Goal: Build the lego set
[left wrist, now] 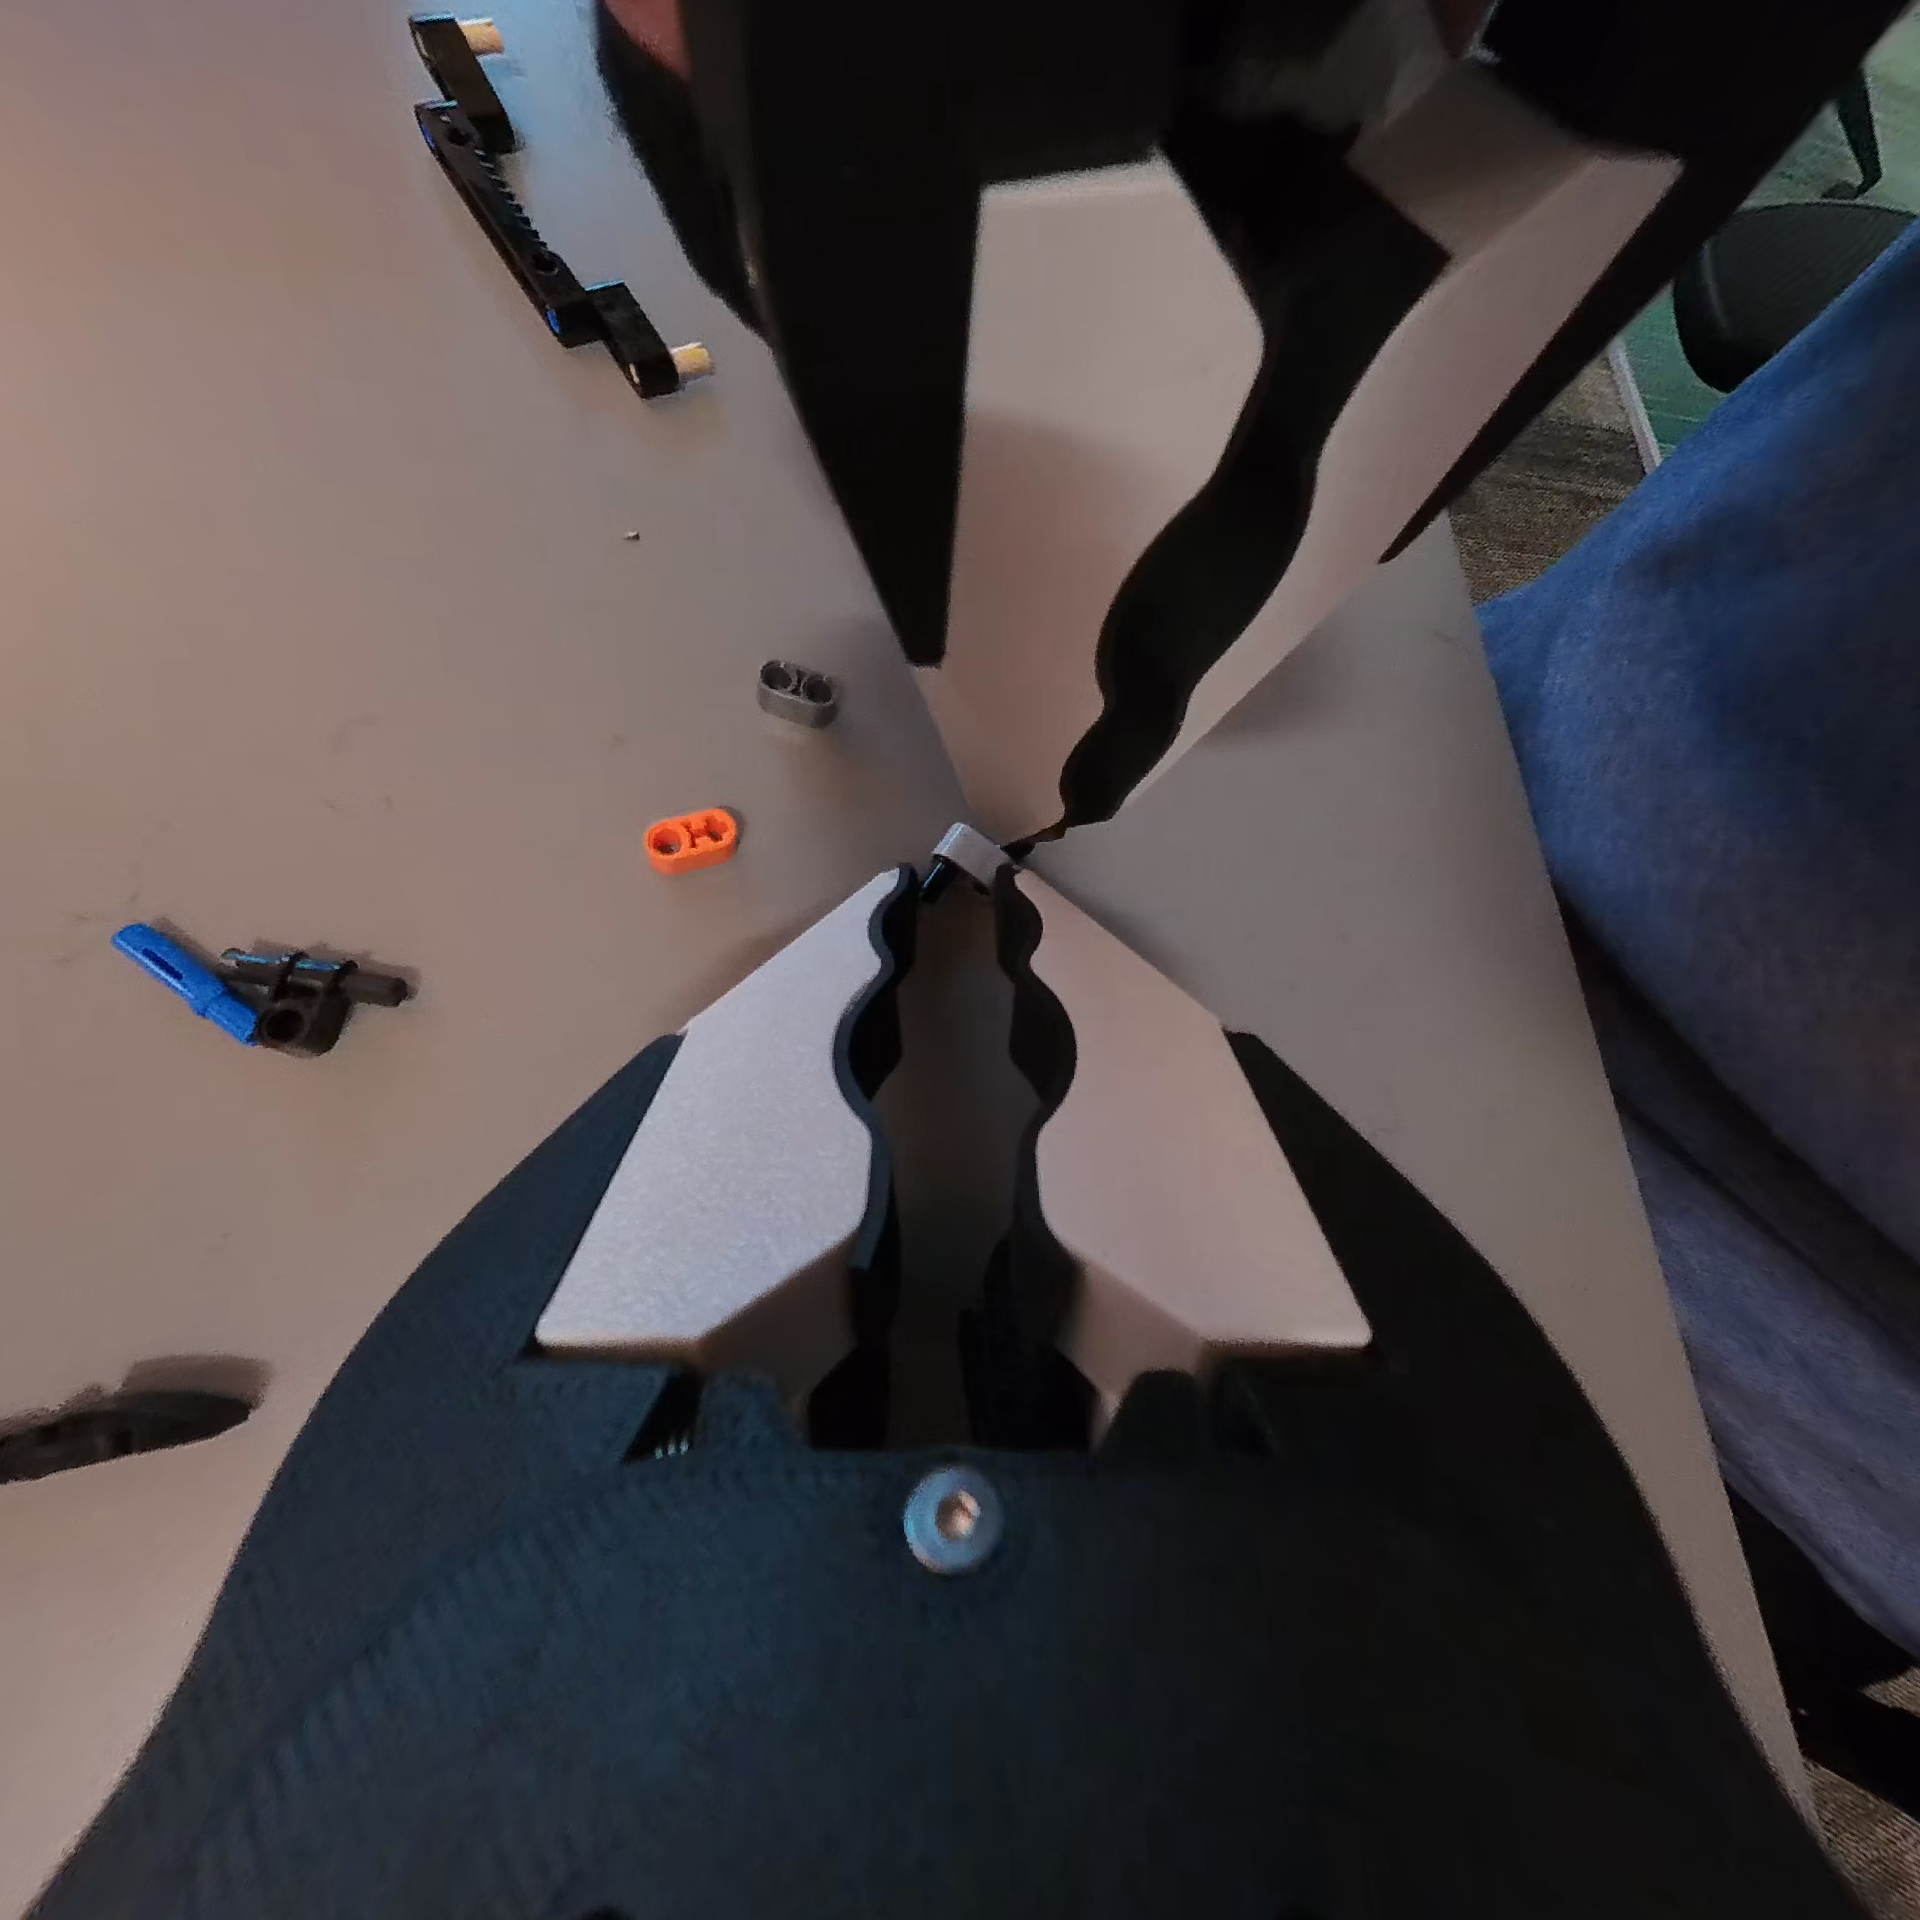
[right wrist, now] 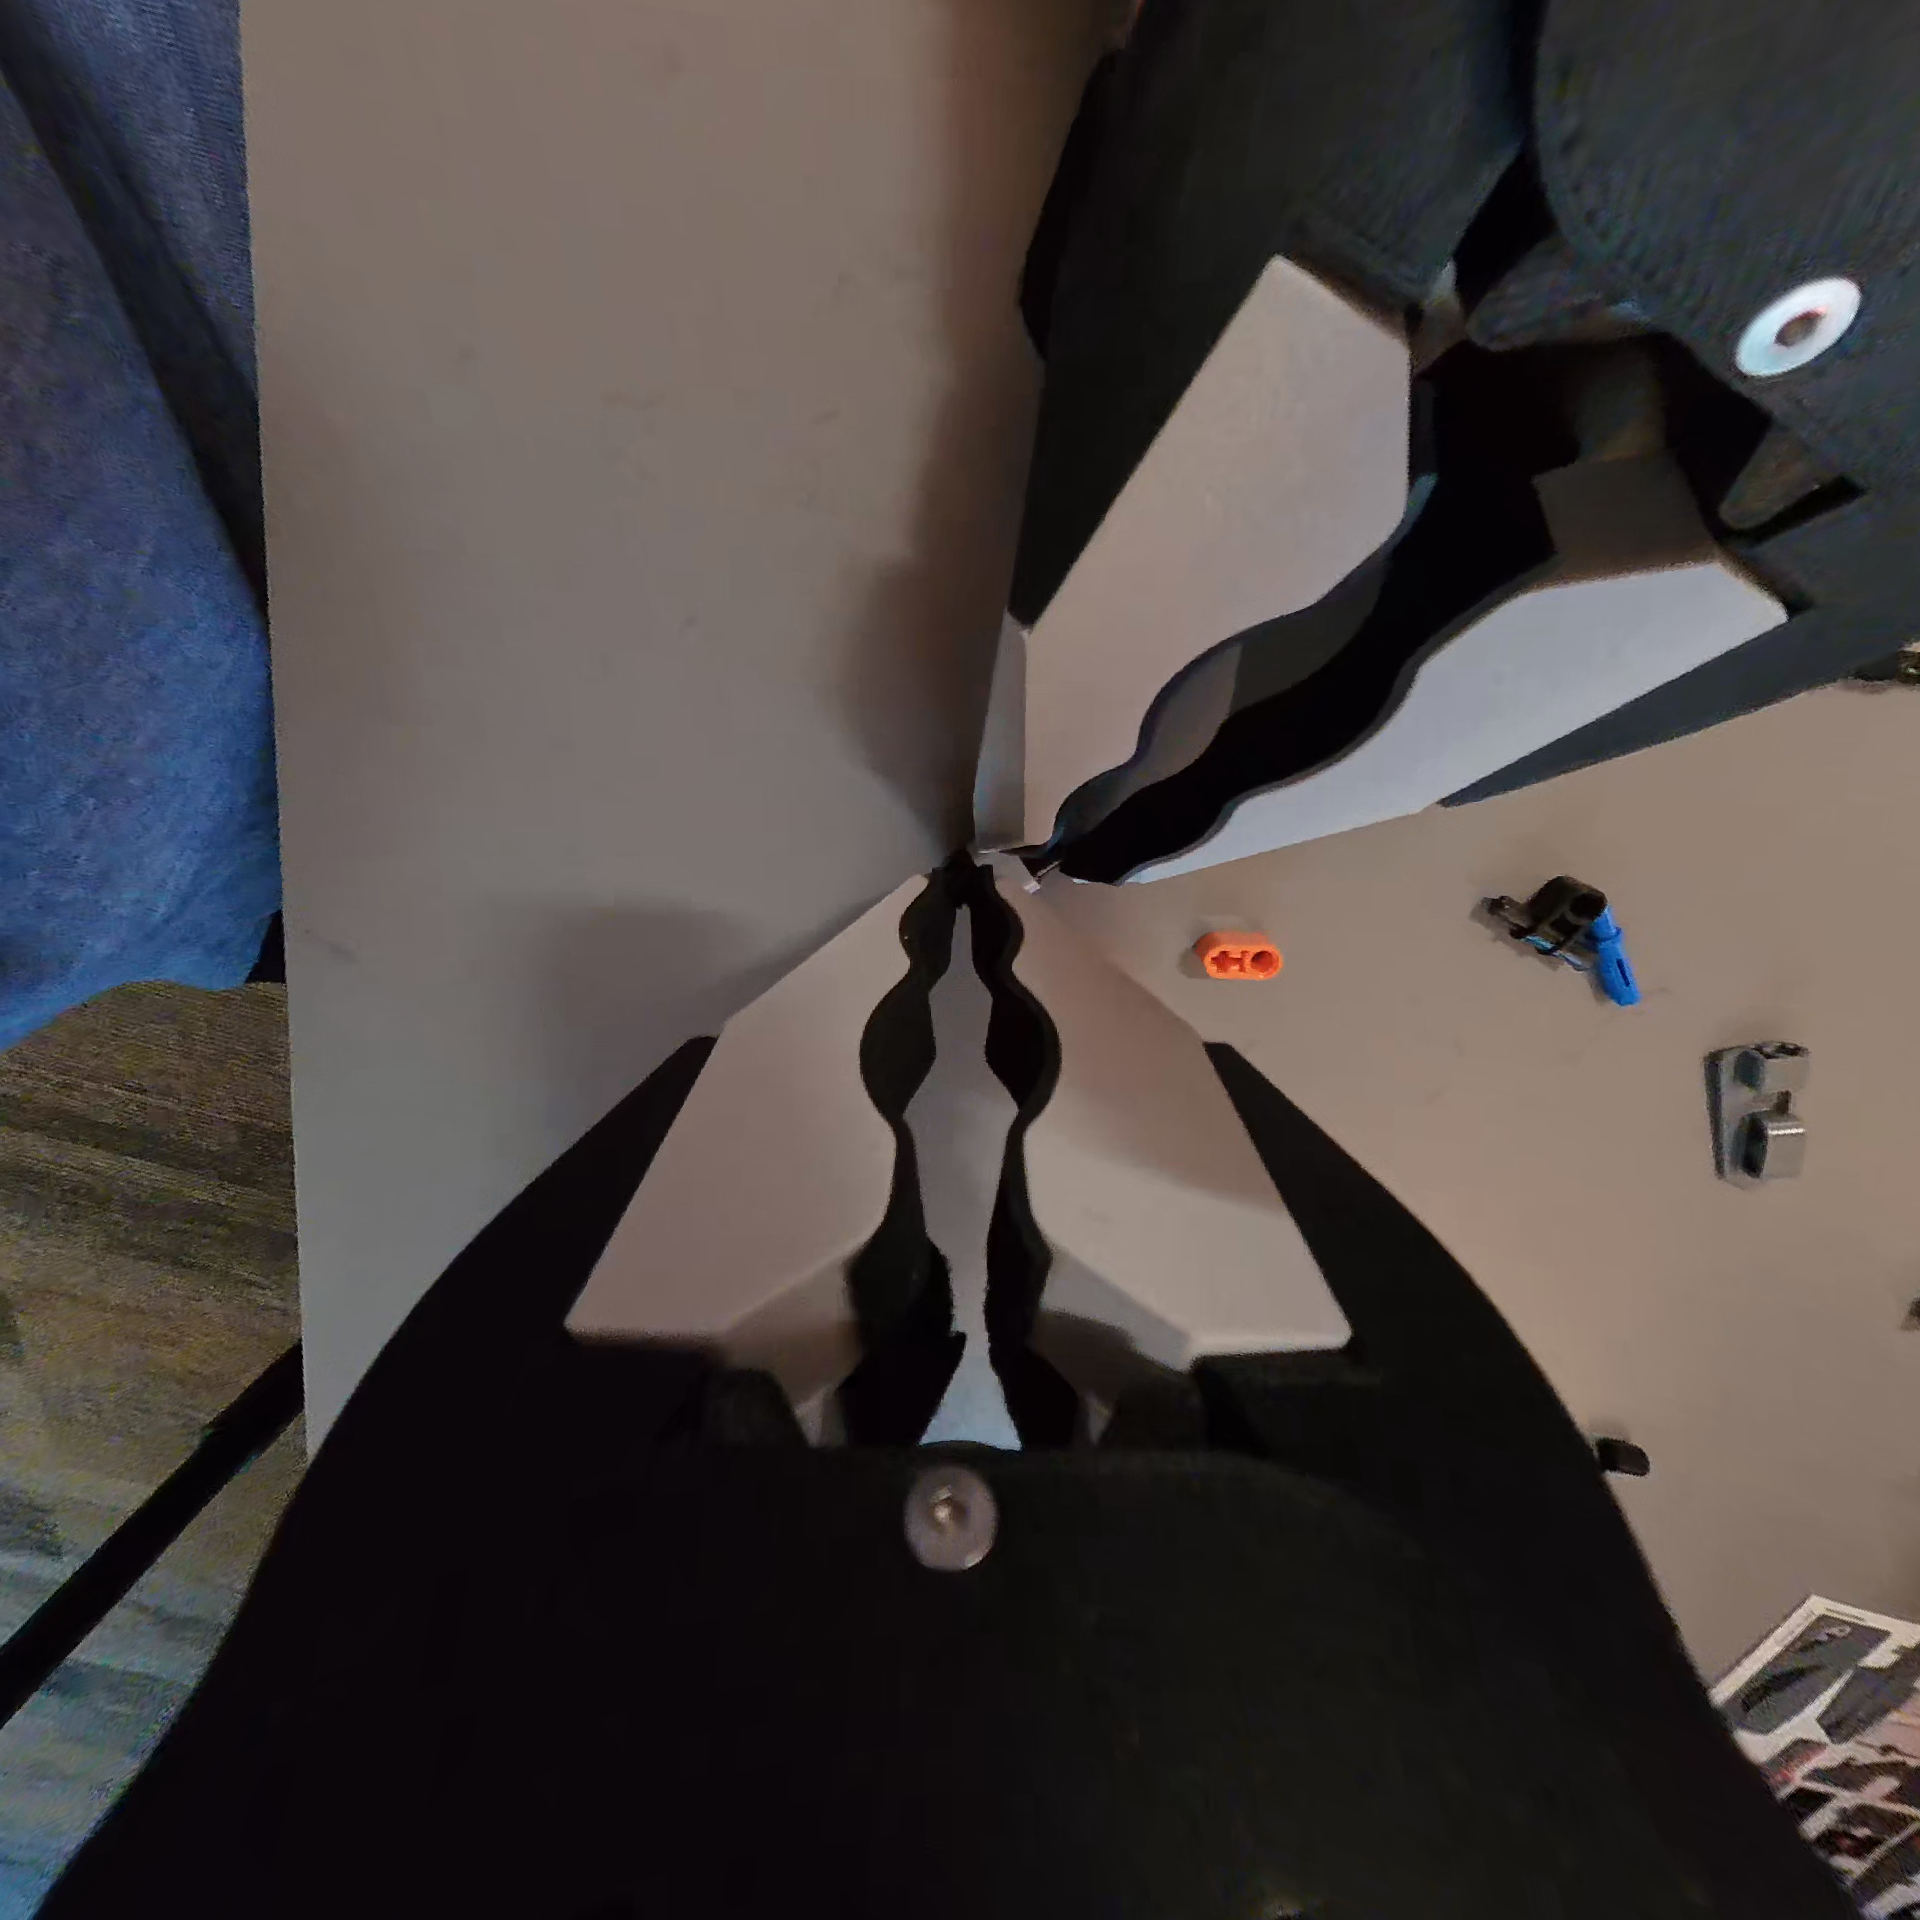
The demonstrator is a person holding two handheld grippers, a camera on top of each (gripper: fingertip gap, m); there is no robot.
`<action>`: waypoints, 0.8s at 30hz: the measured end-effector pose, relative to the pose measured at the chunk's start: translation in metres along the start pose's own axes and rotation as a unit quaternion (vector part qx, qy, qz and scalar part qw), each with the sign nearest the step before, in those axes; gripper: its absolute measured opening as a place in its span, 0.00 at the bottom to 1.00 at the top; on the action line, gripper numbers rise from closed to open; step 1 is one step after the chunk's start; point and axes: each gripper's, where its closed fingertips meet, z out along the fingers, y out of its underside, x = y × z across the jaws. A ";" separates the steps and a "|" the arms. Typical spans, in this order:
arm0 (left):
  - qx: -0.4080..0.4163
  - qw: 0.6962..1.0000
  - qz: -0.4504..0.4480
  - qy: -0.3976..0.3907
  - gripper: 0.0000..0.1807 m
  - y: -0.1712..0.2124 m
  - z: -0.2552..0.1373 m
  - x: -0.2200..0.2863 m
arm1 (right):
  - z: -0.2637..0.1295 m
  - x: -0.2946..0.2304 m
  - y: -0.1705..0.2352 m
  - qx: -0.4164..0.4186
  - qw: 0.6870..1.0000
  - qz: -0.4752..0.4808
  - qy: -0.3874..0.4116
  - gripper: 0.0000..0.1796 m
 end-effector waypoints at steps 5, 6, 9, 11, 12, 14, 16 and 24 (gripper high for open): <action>-0.001 1.000 0.001 0.004 0.07 0.000 0.000 0.000 | 0.000 0.000 0.000 0.011 0.999 -0.014 -0.027 0.01; -0.001 1.000 0.001 0.004 0.07 0.000 0.000 0.000 | 0.000 0.000 0.000 0.018 0.999 -0.011 -0.032 0.01; -0.001 1.000 0.001 0.007 0.07 0.000 0.000 0.000 | 0.000 -0.001 0.000 0.033 0.998 -0.005 -0.044 0.01; -0.001 1.000 0.001 0.009 0.07 0.000 0.000 0.000 | -0.001 -0.001 -0.001 0.040 0.998 -0.004 -0.052 0.01; -0.001 1.000 0.000 0.010 0.07 0.000 0.000 0.000 | -0.001 -0.001 -0.001 0.046 0.997 0.000 -0.059 0.01; -0.002 1.000 -0.003 0.014 0.07 -0.001 0.000 0.000 | -0.001 -0.001 -0.001 0.053 0.996 0.005 -0.070 0.01; -0.001 1.000 -0.004 0.016 0.07 -0.001 0.000 0.000 | 0.000 -0.001 -0.001 0.055 0.996 0.004 -0.074 0.01; 0.000 1.000 -0.006 0.018 0.07 -0.001 0.000 0.000 | 0.000 -0.001 -0.001 0.077 0.994 0.012 -0.076 0.01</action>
